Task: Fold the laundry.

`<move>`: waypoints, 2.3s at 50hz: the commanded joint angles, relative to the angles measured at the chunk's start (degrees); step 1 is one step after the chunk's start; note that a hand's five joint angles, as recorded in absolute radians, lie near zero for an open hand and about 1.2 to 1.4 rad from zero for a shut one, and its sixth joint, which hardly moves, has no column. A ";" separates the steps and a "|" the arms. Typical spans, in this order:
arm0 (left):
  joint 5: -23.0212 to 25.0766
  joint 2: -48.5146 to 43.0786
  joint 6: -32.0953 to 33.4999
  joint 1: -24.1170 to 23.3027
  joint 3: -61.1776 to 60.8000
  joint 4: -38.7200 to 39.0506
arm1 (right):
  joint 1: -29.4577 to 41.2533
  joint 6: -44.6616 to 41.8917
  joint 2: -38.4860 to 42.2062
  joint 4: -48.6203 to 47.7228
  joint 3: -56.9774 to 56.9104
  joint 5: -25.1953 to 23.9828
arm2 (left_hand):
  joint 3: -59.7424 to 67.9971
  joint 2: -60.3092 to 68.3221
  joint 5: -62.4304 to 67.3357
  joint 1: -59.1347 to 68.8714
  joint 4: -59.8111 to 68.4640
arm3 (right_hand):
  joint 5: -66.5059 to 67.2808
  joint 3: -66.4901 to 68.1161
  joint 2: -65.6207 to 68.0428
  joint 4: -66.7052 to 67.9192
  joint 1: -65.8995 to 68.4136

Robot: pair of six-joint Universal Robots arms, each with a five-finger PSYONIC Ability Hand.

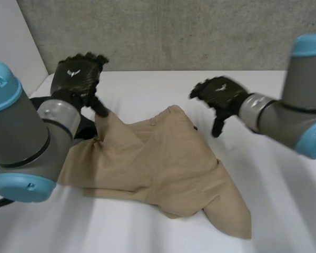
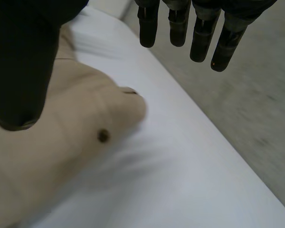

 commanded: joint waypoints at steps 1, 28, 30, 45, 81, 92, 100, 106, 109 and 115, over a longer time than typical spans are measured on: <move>0.58 1.94 -0.10 3.75 -7.45 -0.22 | 4.96 -4.85 13.65 -4.36 -10.70 -2.65 | -2.17 -1.79 -1.65 -2.26 -1.93 | -3.91 -2.41 -2.62 -3.50 -1.73; 3.21 4.58 -0.11 10.52 -13.35 0.40 | 0.16 -14.51 14.33 16.45 -18.33 3.86 | -3.17 -2.80 -2.66 -3.27 -2.94 | 66.09 67.59 67.38 66.50 68.27; 3.21 4.58 -0.02 10.44 -13.26 0.48 | -2.23 -17.07 10.63 17.96 -13.13 4.03 | -3.51 -3.14 -3.00 -3.60 -3.27 | 66.09 67.59 67.38 66.50 68.27; 3.83 1.77 0.60 9.29 -11.94 0.05 | -16.47 -30.43 -17.33 20.33 26.34 1.93 | -3.51 -3.14 -3.00 -3.60 -3.27 | 66.09 67.59 67.38 66.50 68.27; 20.43 -20.28 7.72 3.76 17.40 -3.91 | -3.47 -9.61 -5.23 16.38 -5.17 1.83 | 1.70 2.08 2.22 1.61 1.94 | 7.94 9.44 9.24 8.35 10.13; 23.60 -27.93 8.51 2.53 19.61 -6.63 | 0.31 -9.26 15.52 14.98 -22.41 3.33 | 5.54 5.92 6.06 5.45 5.78 | -1.64 -0.14 -0.35 -1.23 0.55; 23.51 -29.61 10.87 2.44 19.43 -9.62 | 0.40 -9.08 24.05 13.57 -28.92 3.42 | 17.31 17.69 17.83 17.22 17.55 | -0.97 0.52 0.32 -0.56 1.21; 22.64 -30.22 14.74 2.18 19.70 -9.98 | 0.40 -9.08 28.18 12.08 -31.56 3.42 | 45.05 45.42 45.56 44.96 45.29 | 15.12 16.62 16.41 15.53 17.30; 21.32 -30.22 16.24 2.09 20.31 -9.36 | 0.40 -9.00 29.94 10.06 -33.58 3.42 | 61.72 62.09 62.23 61.62 61.95 | 58.26 59.75 59.55 58.67 60.44; 15.00 -29.96 18.00 1.74 25.40 -3.40 | 0.40 -6.81 29.86 2.34 -43.31 6.57 | 66.44 66.82 66.96 66.35 66.68 | 66.09 67.59 67.38 66.50 68.27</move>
